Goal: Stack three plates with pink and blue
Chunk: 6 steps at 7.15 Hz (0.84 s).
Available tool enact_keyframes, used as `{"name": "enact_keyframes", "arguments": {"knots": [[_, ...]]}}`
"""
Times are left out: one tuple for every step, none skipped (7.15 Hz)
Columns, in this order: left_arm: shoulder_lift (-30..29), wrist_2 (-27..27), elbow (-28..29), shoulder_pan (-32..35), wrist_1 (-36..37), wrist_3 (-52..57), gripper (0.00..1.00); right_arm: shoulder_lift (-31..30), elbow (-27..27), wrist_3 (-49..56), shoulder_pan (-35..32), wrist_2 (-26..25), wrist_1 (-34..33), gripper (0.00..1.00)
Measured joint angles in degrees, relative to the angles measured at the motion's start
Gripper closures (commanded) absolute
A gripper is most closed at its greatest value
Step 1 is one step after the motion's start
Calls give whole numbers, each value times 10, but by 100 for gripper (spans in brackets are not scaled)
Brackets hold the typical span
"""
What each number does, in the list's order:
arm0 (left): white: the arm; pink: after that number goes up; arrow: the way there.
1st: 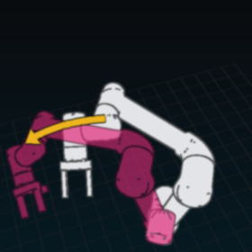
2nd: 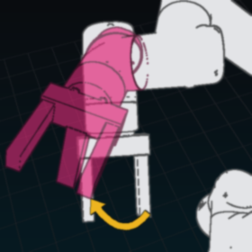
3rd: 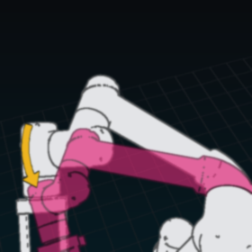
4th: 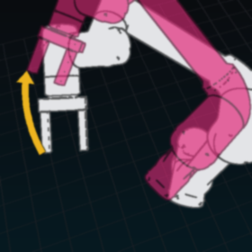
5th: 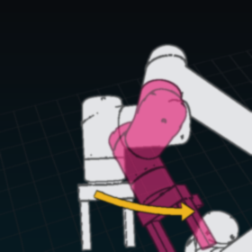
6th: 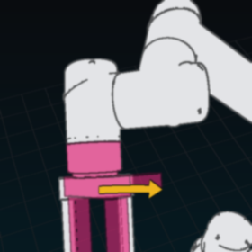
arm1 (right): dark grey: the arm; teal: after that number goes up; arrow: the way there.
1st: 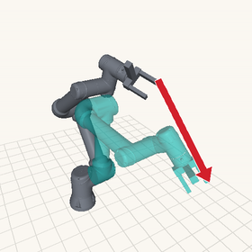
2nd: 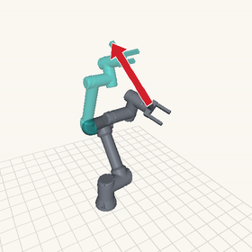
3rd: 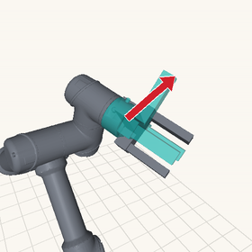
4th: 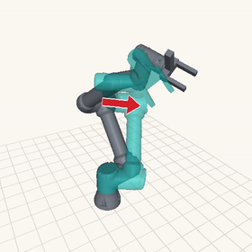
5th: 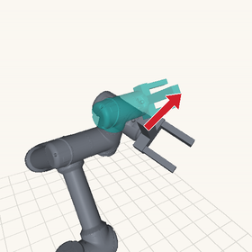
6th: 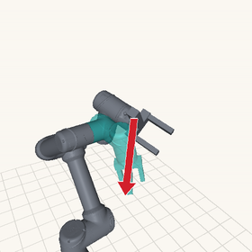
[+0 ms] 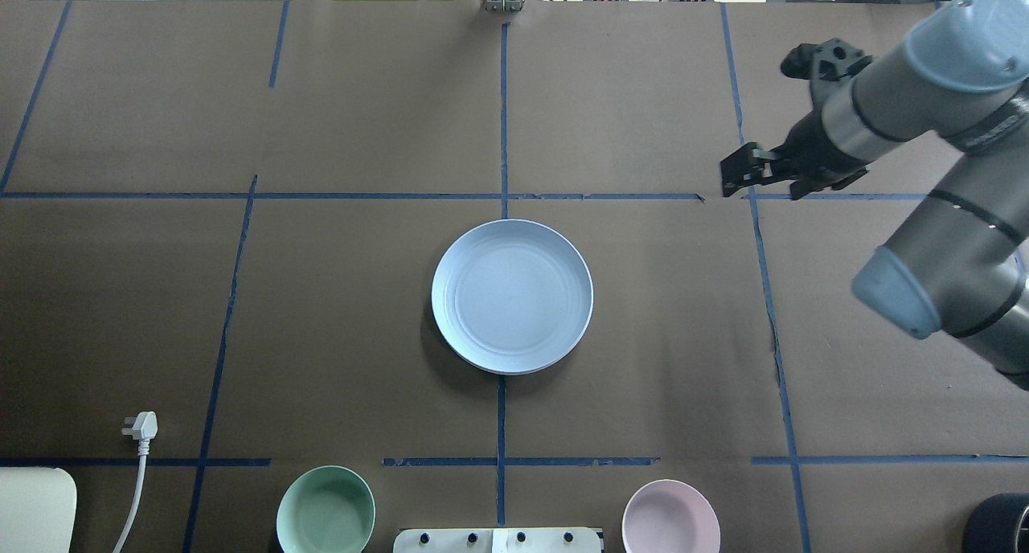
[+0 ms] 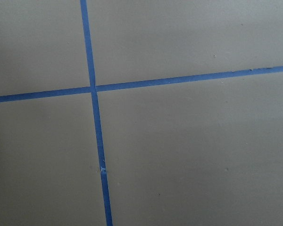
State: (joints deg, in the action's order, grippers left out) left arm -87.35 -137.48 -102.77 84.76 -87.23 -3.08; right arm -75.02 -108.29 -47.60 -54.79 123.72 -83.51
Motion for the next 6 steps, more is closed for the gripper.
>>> {"name": "enact_keyframes", "arguments": {"knots": [[3, 1, 5, 9, 2, 17, 0, -36, 1, 125, -57, 19, -28, 0], [5, 2, 21, 24, 3, 47, 0, -68, 4, 255, -113, 35, -65, 0], [7, 3, 43, 42, 3, 82, 0, -91, 7, 363, -159, 43, -102, 0], [9, 4, 61, 58, 4, 105, 0, -116, 13, 445, -199, 56, -128, 0], [12, 4, 71, 67, 4, 114, 0, -147, 21, 495, -231, 80, -138, 0], [18, 3, 75, 72, 3, 118, 0, -170, 29, 519, -254, 104, -140, 0]]}}
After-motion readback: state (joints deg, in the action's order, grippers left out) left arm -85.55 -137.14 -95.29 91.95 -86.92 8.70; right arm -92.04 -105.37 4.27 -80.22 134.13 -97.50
